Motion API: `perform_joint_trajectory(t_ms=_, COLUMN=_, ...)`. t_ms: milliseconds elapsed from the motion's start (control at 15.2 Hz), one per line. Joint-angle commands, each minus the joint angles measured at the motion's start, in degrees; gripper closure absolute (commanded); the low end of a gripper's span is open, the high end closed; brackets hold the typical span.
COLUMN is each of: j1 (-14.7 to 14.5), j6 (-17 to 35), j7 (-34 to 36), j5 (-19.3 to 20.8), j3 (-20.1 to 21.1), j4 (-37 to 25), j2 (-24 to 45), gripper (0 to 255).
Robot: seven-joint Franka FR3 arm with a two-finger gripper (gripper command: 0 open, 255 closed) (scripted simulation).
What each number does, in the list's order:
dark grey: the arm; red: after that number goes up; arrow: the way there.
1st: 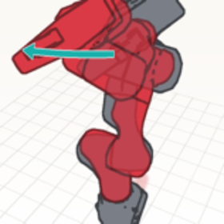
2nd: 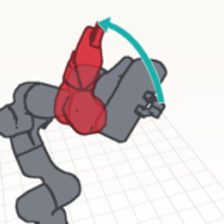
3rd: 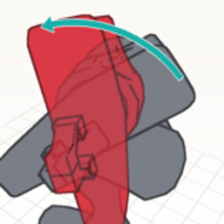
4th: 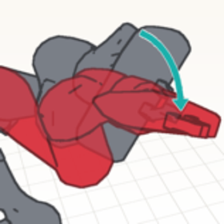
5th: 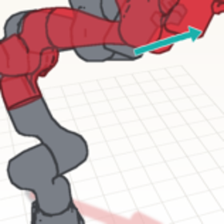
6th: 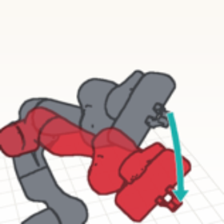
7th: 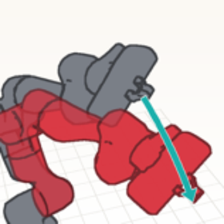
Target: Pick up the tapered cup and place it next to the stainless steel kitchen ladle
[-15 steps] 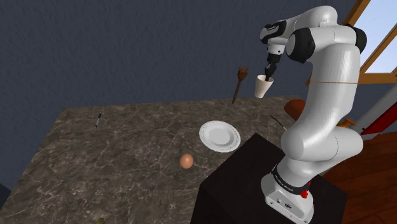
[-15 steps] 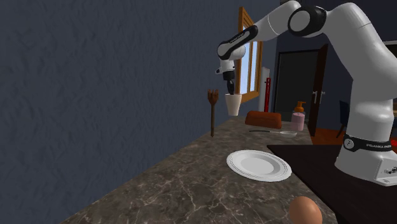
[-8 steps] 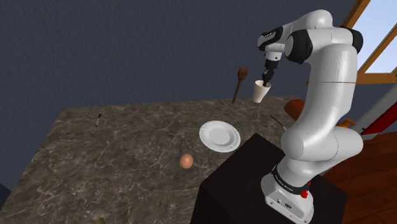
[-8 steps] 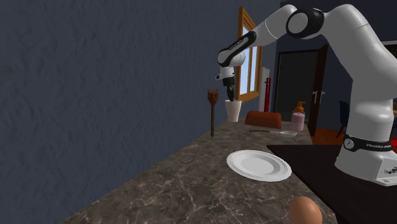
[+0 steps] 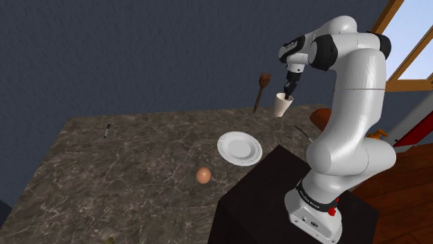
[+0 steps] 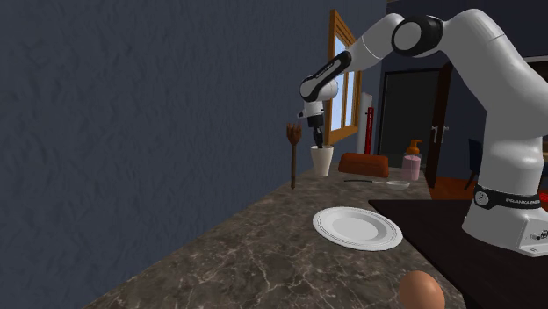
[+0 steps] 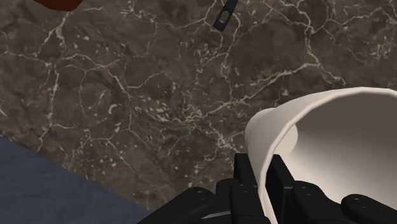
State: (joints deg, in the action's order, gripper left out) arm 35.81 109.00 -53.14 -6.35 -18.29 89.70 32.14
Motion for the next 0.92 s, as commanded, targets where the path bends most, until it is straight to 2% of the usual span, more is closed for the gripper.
perform_joint_trajectory(t_ms=0, j1=0.0, j6=1.2, j7=0.0, j5=-0.3, j3=0.2, j4=0.3, j2=0.9, gripper=255)
perform_joint_trajectory(t_ms=330, j1=0.2, j6=4.1, j7=-0.2, j5=-0.8, j3=0.5, j4=1.4, j2=2.8, gripper=255)
perform_joint_trajectory(t_ms=858, j1=0.2, j6=4.1, j7=-0.2, j5=-0.8, j3=0.5, j4=1.4, j2=2.8, gripper=255)
